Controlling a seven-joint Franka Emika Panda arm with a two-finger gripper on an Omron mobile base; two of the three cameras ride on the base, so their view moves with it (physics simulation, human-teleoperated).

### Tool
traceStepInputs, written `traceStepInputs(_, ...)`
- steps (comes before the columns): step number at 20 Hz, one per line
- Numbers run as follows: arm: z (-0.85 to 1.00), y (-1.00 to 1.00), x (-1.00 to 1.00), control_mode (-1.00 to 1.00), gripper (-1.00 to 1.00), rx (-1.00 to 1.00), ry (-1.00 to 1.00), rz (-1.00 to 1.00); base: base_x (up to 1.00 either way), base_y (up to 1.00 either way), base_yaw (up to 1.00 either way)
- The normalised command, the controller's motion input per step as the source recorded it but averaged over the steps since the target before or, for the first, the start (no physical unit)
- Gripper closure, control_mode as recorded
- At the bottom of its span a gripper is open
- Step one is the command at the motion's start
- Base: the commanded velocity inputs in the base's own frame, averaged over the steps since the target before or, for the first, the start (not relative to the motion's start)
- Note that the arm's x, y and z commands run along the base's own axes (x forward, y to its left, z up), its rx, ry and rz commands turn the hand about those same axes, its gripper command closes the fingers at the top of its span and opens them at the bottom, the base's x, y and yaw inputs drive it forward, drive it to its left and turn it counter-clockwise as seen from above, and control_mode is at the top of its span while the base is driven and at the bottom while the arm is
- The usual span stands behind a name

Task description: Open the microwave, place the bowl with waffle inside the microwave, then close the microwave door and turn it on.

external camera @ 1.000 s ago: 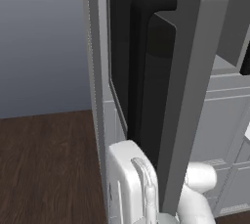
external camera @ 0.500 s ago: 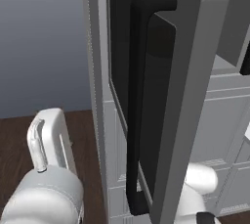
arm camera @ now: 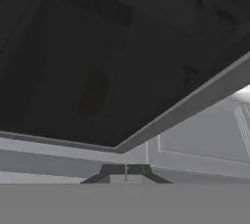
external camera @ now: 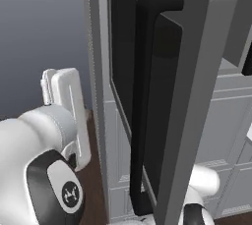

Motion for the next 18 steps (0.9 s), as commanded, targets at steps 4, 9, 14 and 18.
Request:
traceStepInputs(4,0.0,-1.0,0.55,-1.0,1.0,-0.05,-0.01,-0.09,0.0,0.0,0.0)
traceStepInputs(9,-0.01,-1.0,0.3,-1.0,1.0,-0.03,-0.06,-0.12,0.0,0.0,0.0)
traceStepInputs(14,0.0,-1.0,0.74,-1.0,1.0,-0.04,-0.15,-0.11,0.0,0.0,0.0)
traceStepInputs(18,0.0,-1.0,0.99,-1.0,1.0,-0.01,-0.25,-0.05,0.0,0.0,0.0)
